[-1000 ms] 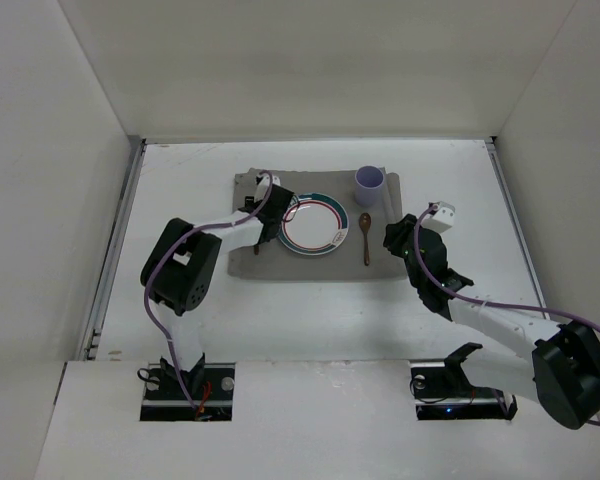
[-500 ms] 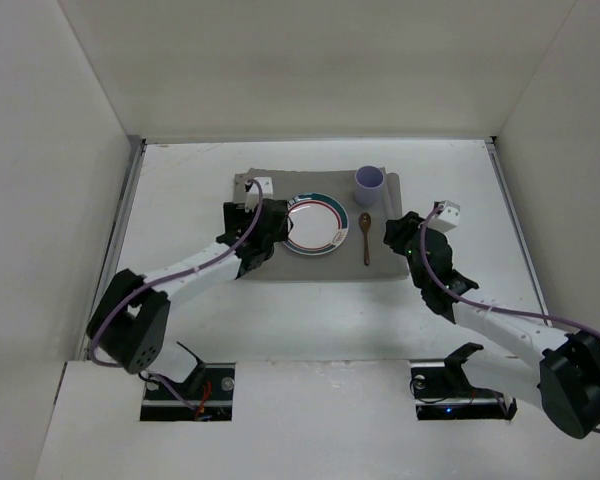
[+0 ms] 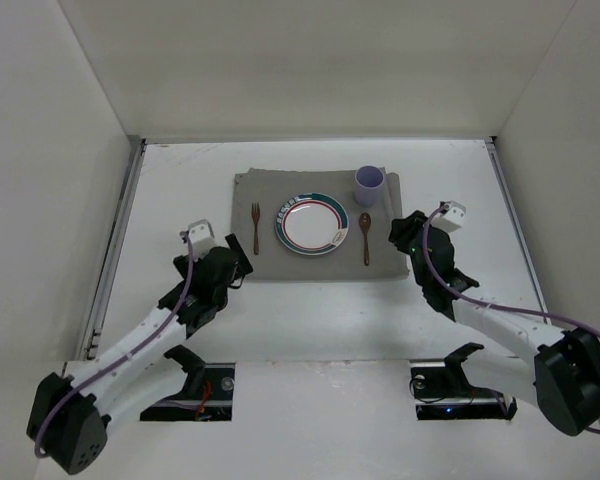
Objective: Set the dinner table for one person
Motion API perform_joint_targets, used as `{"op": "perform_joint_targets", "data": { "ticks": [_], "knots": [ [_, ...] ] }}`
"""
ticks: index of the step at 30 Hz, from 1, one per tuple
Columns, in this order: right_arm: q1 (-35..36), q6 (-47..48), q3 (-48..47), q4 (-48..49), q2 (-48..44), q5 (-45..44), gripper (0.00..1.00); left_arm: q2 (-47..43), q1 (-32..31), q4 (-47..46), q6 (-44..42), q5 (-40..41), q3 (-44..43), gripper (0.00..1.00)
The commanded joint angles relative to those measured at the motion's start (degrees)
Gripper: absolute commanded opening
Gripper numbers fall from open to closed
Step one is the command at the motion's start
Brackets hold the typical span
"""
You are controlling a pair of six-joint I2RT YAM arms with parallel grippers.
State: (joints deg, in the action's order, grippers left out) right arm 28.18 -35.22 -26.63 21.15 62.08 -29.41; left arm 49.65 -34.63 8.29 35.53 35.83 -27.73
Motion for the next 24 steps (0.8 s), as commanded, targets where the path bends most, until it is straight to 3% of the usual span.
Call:
{"op": "perform_joint_targets", "data": {
  "ticks": [1, 5, 9, 11, 17, 24],
  "knots": [
    [-2.3, -2.1, 0.8, 2.9, -2.0, -0.3, 0.46, -7.4, 1.9, 9.6, 9.4, 0.0, 2.8, 1.0],
    [-5.6, -3.8, 1.7, 1.2, -4.6, 1.4, 0.19, -14.0, 5.3, 19.6, 15.6, -0.2, 3.7, 1.0],
    [-7.8, -6.2, 1.8, -1.0, -5.3, 2.2, 0.13, -16.0, 6.8, 25.4, 19.0, -0.3, 3.3, 1.0],
    [-8.5, -7.1, 2.2, -0.7, -5.1, 2.9, 0.17, -16.4, 7.1, 25.9, 19.8, -0.4, 3.4, 1.0],
    [-9.3, -7.9, 3.2, 2.9, -2.5, 4.4, 0.49, -17.0, 7.8, 24.0, 20.2, -0.3, 4.6, 1.0],
    [-9.0, -7.8, 2.3, 3.5, 0.4, 5.6, 0.53, -14.8, 8.7, 21.2, 19.1, -0.8, 5.0, 1.0]
  ]
}}
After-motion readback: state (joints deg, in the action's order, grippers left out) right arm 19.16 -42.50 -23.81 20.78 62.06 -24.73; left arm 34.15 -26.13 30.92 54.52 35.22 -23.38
